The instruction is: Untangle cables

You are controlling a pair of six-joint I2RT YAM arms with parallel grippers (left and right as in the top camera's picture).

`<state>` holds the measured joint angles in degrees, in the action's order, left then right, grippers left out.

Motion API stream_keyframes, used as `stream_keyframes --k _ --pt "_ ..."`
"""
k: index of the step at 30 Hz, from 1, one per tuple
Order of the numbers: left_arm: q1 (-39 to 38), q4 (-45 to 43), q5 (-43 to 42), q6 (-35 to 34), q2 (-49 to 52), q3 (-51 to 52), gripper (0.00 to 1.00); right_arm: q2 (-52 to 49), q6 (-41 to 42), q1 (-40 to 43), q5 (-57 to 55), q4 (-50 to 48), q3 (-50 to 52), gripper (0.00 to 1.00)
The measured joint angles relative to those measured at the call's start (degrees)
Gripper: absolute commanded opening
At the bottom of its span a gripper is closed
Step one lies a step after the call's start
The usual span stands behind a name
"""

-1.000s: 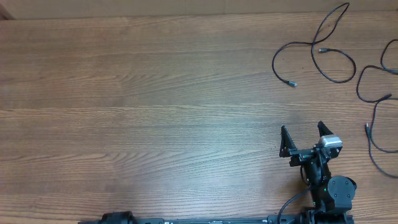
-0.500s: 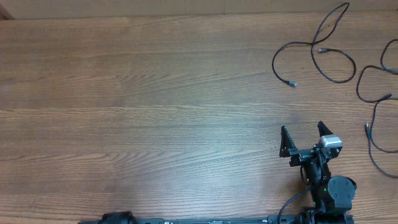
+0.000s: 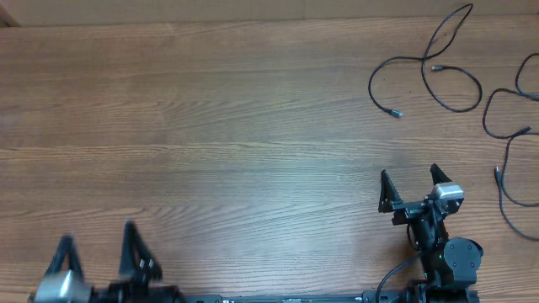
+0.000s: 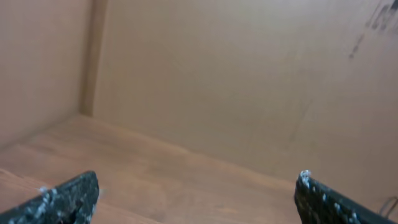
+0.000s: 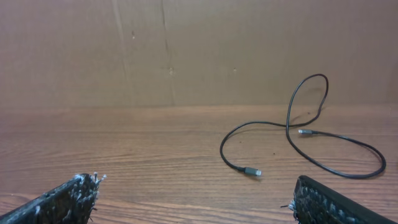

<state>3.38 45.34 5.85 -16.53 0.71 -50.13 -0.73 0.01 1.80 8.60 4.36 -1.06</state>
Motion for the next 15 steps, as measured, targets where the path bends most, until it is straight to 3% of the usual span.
stream_keyframes --k 4,9,15 --pt "0.0 -8.6 -2.3 0.6 0.0 12.2 0.99 0.0 0.0 0.0 0.0 0.0 0.0 1.00" --pt "0.0 -19.9 -8.9 6.7 0.0 25.4 1.00 0.0 0.0 0.0 0.0 0.0 0.0 1.00" --pt "0.0 -29.9 -12.1 10.4 0.0 35.5 0.99 0.0 0.0 0.0 0.0 0.0 0.0 1.00"
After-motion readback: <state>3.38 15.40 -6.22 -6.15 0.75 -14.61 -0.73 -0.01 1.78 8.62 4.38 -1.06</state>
